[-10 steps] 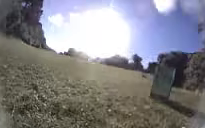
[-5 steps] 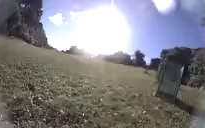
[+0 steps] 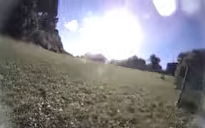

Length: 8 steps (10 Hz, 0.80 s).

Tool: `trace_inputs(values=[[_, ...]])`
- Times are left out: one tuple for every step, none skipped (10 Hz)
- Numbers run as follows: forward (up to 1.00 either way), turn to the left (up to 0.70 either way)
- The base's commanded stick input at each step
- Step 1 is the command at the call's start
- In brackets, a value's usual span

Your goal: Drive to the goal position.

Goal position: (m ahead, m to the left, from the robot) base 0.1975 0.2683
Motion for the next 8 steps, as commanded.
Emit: trace_inputs(values=[[0.00, -0.50], [0.00, -0.50], [0.00, -0.50], [0.00, -0.50], [0.00, -0.50], [0.00, -0.50], [0.00, -0.50], [0.00, -0.50]])
